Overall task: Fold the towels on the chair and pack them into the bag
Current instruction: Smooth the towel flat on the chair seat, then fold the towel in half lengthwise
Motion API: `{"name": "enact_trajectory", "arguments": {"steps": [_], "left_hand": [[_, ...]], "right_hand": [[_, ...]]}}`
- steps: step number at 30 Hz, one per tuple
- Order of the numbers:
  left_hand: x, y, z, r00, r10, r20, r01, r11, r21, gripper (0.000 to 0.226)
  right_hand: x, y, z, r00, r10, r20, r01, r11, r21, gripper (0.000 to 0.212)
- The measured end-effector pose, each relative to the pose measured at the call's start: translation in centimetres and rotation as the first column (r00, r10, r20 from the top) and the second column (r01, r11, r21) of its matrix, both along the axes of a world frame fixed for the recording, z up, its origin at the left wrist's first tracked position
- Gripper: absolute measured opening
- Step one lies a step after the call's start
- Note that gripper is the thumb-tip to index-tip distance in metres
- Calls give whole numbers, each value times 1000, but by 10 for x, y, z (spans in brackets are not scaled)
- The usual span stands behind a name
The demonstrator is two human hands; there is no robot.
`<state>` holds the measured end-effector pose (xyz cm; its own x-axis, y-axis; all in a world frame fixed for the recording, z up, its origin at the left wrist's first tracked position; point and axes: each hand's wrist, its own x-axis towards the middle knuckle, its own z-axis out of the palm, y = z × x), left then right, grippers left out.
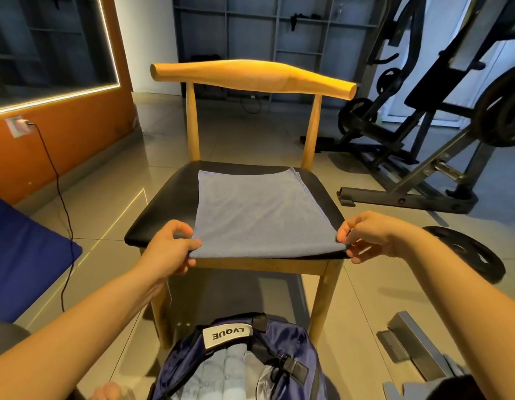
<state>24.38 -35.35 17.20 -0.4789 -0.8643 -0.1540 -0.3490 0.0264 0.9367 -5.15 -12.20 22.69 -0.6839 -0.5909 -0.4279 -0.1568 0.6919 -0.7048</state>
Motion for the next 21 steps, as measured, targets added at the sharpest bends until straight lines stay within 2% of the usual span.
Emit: {"name": "enact_trajectory", "arguments": {"steps": [2,5,9,12,15,18,21], "left_hand": [[1,0,5,999,-31,-42,31,999,-6,7],[7,-4,15,993,-25,-117,23,1000,-17,9],[14,-5,27,978,-53,-202,51,999,-13,11],[16,-5,40,971,-53,-232,53,999,-7,24],[21,-10,55,961,-58,-270,62,998,6,31],[27,-17,67,962,-127,-243,106,990,-95,34],[26,-24,81,946,-156,-283,103,975,-196,23]], "right_hand": [[0,1,2,1000,8,29,-7,1000,-10,11],[1,6,8,996,26,87,-20,998,-67,16],[3,17,22,976,202,82,-177,955,-240,29],[9,20,32,965,250,-75,-261,909,-326,31],[16,15,39,947,159,-279,-266,876,-402,18],[22,11,42,922,66,-381,-268,820,-506,8],[27,4,51,896,-32,-442,-264,763,-591,9]]}}
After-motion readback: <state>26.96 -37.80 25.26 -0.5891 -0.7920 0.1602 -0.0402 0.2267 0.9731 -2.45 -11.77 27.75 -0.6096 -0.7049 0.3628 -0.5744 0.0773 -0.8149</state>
